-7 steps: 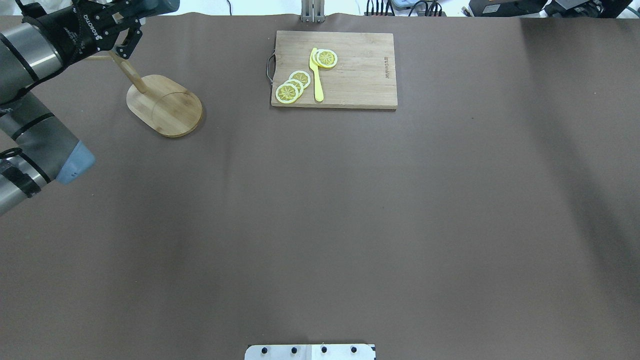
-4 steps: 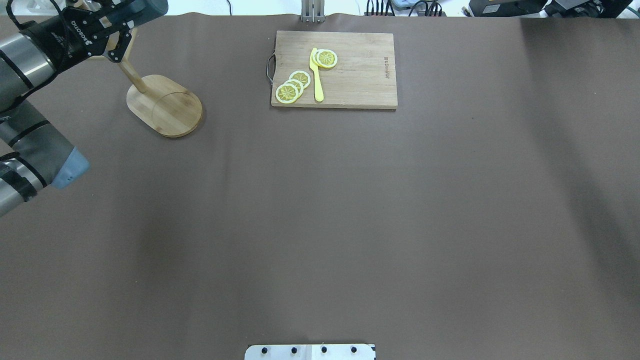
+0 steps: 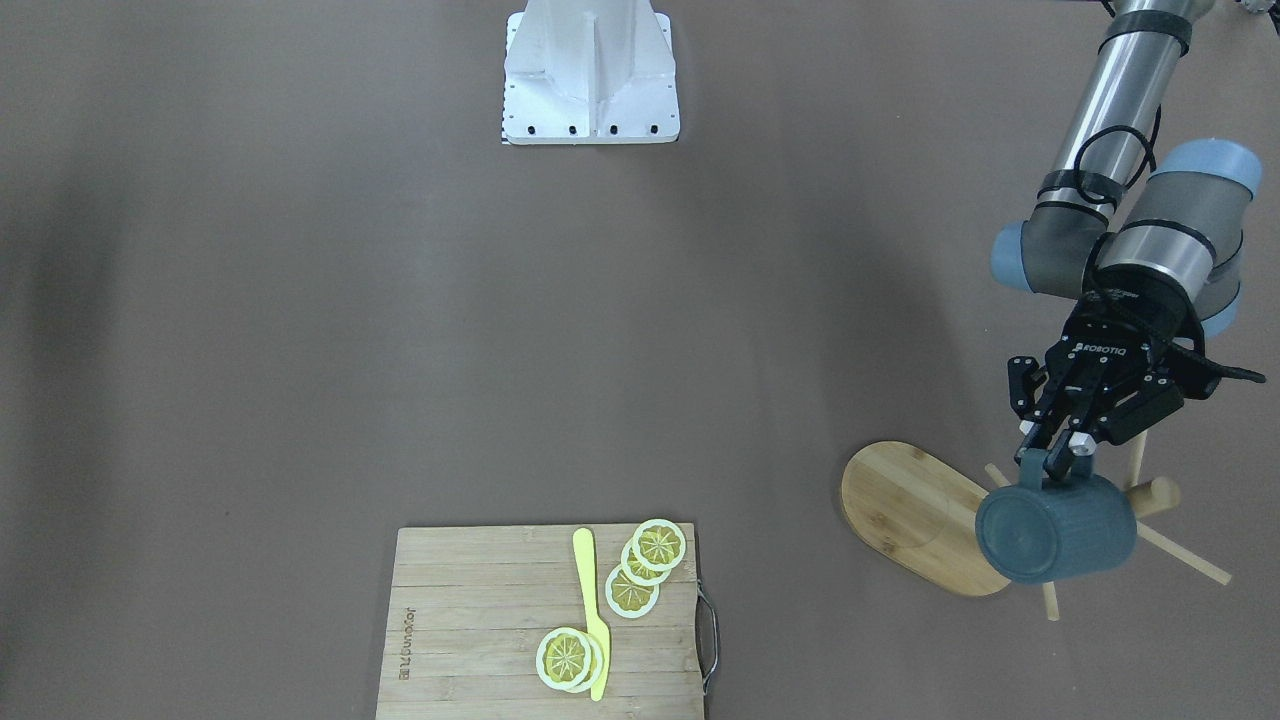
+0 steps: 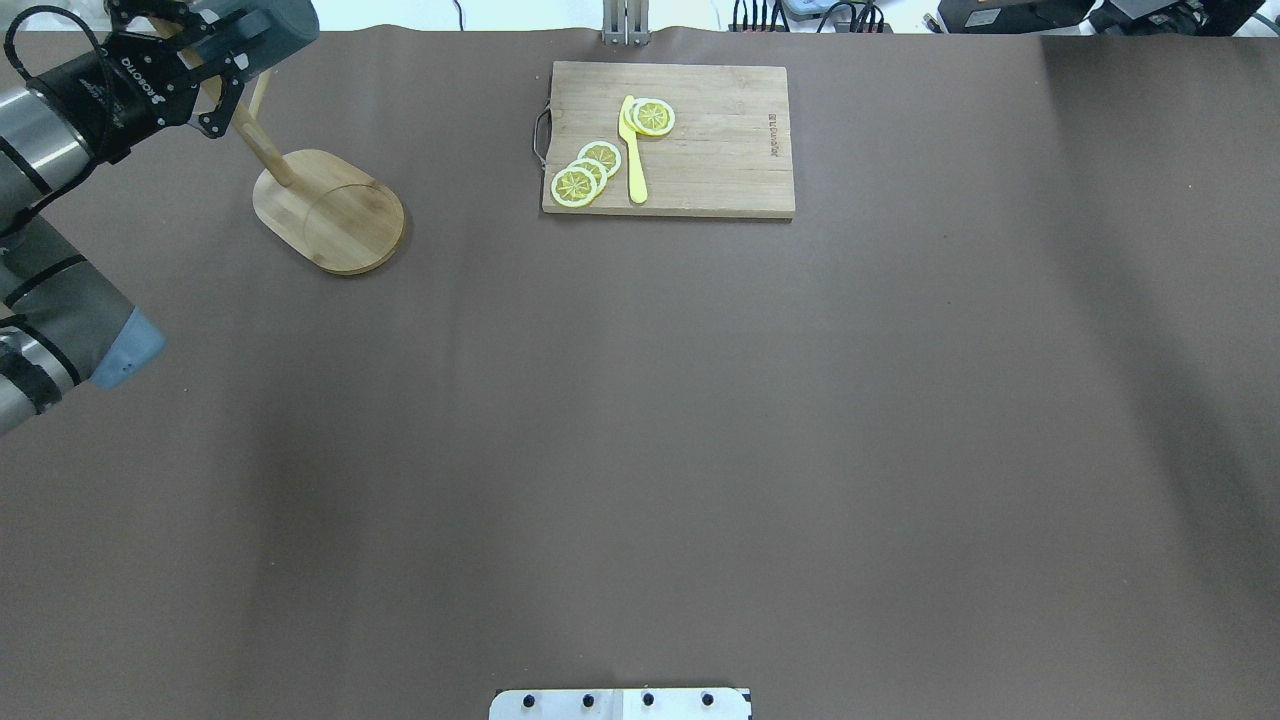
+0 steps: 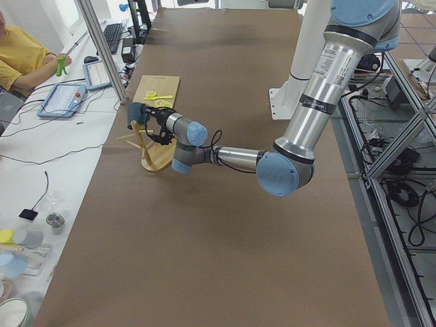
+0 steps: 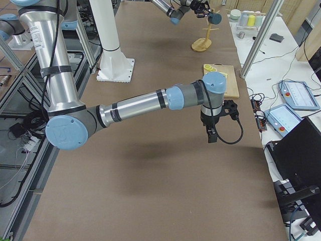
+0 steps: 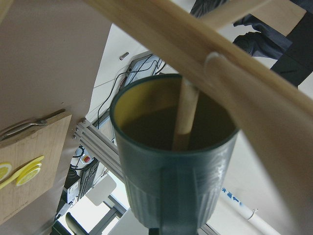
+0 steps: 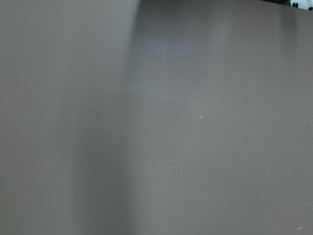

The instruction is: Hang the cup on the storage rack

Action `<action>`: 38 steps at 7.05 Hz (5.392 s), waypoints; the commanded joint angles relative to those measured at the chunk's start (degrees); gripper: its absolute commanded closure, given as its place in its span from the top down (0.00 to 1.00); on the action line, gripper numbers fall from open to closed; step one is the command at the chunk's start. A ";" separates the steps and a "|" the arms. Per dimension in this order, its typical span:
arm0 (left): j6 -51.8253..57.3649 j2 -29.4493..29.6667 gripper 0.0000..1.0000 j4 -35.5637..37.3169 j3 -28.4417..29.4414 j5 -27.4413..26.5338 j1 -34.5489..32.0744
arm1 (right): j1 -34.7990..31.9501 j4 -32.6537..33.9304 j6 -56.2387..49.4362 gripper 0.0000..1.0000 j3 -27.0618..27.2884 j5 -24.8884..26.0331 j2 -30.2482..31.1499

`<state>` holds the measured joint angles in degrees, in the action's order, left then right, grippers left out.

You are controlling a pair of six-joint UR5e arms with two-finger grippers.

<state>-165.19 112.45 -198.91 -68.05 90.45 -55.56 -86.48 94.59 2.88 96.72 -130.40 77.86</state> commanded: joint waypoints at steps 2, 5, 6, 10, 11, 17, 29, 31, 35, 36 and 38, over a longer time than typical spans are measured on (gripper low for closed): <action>0.47 -0.30 0.38 -0.60 0.11 -0.09 0.18 | 0.00 0.16 0.11 1.00 0.66 -0.03 0.10; 1.36 -0.21 0.98 -0.51 -0.41 -0.01 0.10 | 0.09 0.16 0.11 1.00 0.66 -0.03 0.27; 2.66 -0.30 0.99 -0.60 -1.20 -0.01 -0.08 | 0.09 0.16 0.11 1.00 0.66 -0.03 0.27; 22.53 -10.65 0.98 -0.95 -8.06 6.45 -2.35 | 0.18 0.16 0.11 1.00 0.57 -0.03 0.36; 33.76 -13.46 0.99 -0.78 -8.41 11.98 -4.71 | 0.18 0.16 0.11 1.00 0.57 -0.03 0.36; 117.76 -22.36 0.98 32.45 -11.48 20.56 -22.54 | 0.18 -0.11 0.02 1.00 0.57 0.06 0.27; 156.49 -28.43 0.98 96.61 -30.75 41.04 -27.15 | 0.09 0.33 -0.77 1.00 0.48 -2.75 7.46; 156.40 -28.60 0.99 96.78 -31.09 41.04 -27.15 | -0.61 1.64 -0.77 1.00 0.39 -2.49 8.97; 156.48 -28.60 0.99 96.69 -31.27 41.13 -27.15 | -1.32 2.62 -1.12 1.00 0.57 -1.87 9.24; 156.48 -28.60 0.98 96.69 -31.27 41.13 -27.15 | -1.32 2.62 -1.12 1.00 0.66 -1.87 9.24; 156.48 -28.60 0.98 96.69 -31.44 41.04 -27.15 | -1.32 2.62 -1.12 1.00 0.66 -1.87 9.15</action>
<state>-8.70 83.85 -102.22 -99.40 131.56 -82.70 -87.81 97.20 1.72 97.37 -132.28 87.06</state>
